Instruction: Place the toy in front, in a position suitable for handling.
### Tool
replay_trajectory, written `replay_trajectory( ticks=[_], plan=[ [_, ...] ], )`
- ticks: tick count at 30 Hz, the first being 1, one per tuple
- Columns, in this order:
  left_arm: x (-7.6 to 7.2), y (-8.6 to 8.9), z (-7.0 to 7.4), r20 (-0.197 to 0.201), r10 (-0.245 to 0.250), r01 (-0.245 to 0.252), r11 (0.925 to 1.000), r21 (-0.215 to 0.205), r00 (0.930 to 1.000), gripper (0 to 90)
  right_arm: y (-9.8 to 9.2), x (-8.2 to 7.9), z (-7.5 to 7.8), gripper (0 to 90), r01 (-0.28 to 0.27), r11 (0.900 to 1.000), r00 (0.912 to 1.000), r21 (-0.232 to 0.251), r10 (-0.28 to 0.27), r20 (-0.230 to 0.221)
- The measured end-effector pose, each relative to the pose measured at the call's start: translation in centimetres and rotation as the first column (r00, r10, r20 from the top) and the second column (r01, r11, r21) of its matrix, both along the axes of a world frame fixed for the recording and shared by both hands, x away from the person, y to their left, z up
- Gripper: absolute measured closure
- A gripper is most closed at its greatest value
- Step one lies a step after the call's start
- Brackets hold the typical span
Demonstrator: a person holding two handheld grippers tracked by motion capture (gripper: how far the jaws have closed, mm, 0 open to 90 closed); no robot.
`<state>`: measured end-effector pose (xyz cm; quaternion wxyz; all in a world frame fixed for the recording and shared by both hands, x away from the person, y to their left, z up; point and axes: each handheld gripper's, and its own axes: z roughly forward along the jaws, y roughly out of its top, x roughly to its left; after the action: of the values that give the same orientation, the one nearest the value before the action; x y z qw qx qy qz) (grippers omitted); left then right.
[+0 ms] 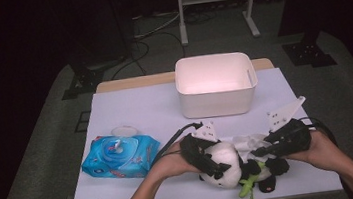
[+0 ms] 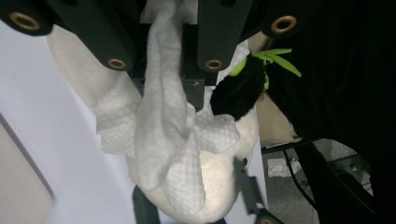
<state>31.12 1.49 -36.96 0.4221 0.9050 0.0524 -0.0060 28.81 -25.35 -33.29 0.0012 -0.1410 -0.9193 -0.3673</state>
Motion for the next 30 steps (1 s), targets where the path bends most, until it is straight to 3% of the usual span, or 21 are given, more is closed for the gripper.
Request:
replay_trajectory(
  ticks=[2, 5, 6, 9, 15, 18, 24, 26, 30],
  plan=[
    [0.0, 0.2, 0.1, 0.016, 0.009, -0.009, 1.0000, -0.004, 0.9998, 37.7, -0.2, 0.2, 0.0, 80.9, 0.004, 1.000, 1.0000, 0.009, -0.004, 0.006],
    [0.4, 0.4, 0.4, 0.036, 0.014, -0.013, 0.9997, -0.022, 0.9992, 44.1, -0.3, 0.7, 0.5, 80.8, 0.014, 1.000, 0.9998, 0.022, -0.014, 0.011],
    [0.7, 0.3, 0.6, 0.031, 0.010, -0.010, 0.9997, -0.021, 0.9995, 44.7, -0.3, 0.9, 0.7, 80.9, 0.017, 1.000, 0.9998, 0.023, -0.018, 0.012],
    [1.2, 0.1, 1.5, 0.075, -0.007, 0.006, 1.0000, 0.006, 0.9972, 45.4, -0.1, 1.7, 1.2, 80.9, 0.016, 0.999, 0.9997, 0.028, -0.016, 0.019],
    [2.6, 0.7, 3.2, 0.190, -0.003, -0.005, 0.9991, 0.042, 0.9818, 45.4, 0.8, 4.0, 2.3, 80.8, 0.015, 1.000, 0.9993, 0.024, -0.015, 0.035],
    [3.3, 1.4, 3.3, 0.209, 0.006, -0.014, 0.9993, 0.036, 0.9778, 45.2, 1.4, 5.5, 2.6, 80.8, 0.015, 1.000, 0.9995, 0.025, -0.016, 0.026],
    [3.5, 2.1, 2.4, 0.207, 0.000, -0.005, 0.9996, 0.026, 0.9784, 43.8, 2.8, 7.8, 2.5, 80.7, 0.007, 1.000, 1.0000, 0.017, -0.007, 0.004],
    [3.4, 2.3, 2.2, 0.201, 0.005, -0.011, 0.9996, 0.027, 0.9796, 43.4, 3.0, 7.9, 2.3, 80.7, 0.003, 1.000, 1.0000, 0.017, -0.003, 0.000],
    [2.9, 2.6, 1.1, 0.148, 0.017, -0.023, 0.9991, 0.037, 0.9888, 37.2, 3.7, 7.6, 1.5, 80.7, -0.012, 1.000, 0.9997, -0.001, 0.012, -0.022]
  ],
)
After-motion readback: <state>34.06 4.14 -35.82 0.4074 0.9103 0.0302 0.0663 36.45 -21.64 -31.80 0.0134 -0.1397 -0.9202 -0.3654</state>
